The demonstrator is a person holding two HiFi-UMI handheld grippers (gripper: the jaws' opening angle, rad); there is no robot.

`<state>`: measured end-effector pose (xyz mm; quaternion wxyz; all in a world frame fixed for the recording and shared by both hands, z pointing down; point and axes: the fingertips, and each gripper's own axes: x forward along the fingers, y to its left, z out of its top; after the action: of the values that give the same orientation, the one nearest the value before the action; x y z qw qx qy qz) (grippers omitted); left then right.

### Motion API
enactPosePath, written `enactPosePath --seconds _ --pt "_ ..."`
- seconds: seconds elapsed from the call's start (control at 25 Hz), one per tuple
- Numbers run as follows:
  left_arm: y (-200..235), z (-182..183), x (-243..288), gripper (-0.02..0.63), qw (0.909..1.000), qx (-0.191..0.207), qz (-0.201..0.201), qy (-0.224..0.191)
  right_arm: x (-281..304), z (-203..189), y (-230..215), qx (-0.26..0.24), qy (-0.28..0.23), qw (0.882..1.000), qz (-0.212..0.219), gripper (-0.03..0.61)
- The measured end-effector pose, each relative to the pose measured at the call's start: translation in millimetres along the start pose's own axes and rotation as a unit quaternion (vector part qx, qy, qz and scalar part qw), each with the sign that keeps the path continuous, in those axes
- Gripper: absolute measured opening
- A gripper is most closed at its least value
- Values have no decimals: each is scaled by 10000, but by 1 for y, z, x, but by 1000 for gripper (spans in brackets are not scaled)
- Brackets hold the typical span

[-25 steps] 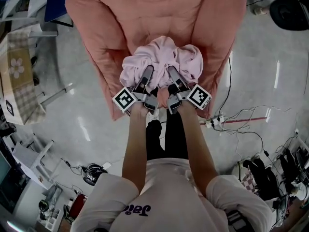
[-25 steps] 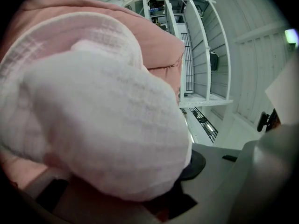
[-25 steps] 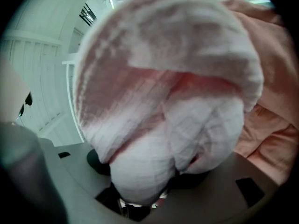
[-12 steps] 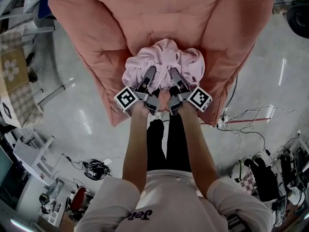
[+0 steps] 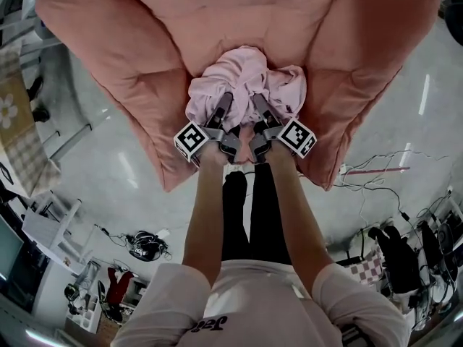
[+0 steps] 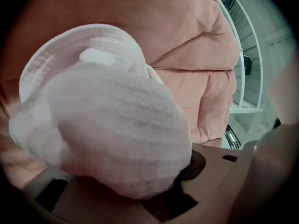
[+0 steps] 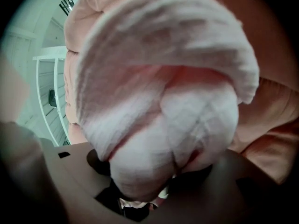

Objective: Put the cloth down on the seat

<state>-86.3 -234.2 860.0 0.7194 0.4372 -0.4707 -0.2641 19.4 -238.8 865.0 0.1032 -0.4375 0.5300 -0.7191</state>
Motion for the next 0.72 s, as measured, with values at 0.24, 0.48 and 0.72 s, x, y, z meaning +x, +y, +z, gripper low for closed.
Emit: enactPosePath --seconds 0.24,0.48,0.72 --pt "38 1 12 201 9988 154 462 49 11 0 -35 -49 -22 9994 -339 284" --pt "77 -2 22 210 9952 467 859 3 19 3 -71 -188 32 9965 -809 299" --pt "92 3 31 219 9917 813 1001 -12 29 2 -85 -538 78 9943 -917 307"
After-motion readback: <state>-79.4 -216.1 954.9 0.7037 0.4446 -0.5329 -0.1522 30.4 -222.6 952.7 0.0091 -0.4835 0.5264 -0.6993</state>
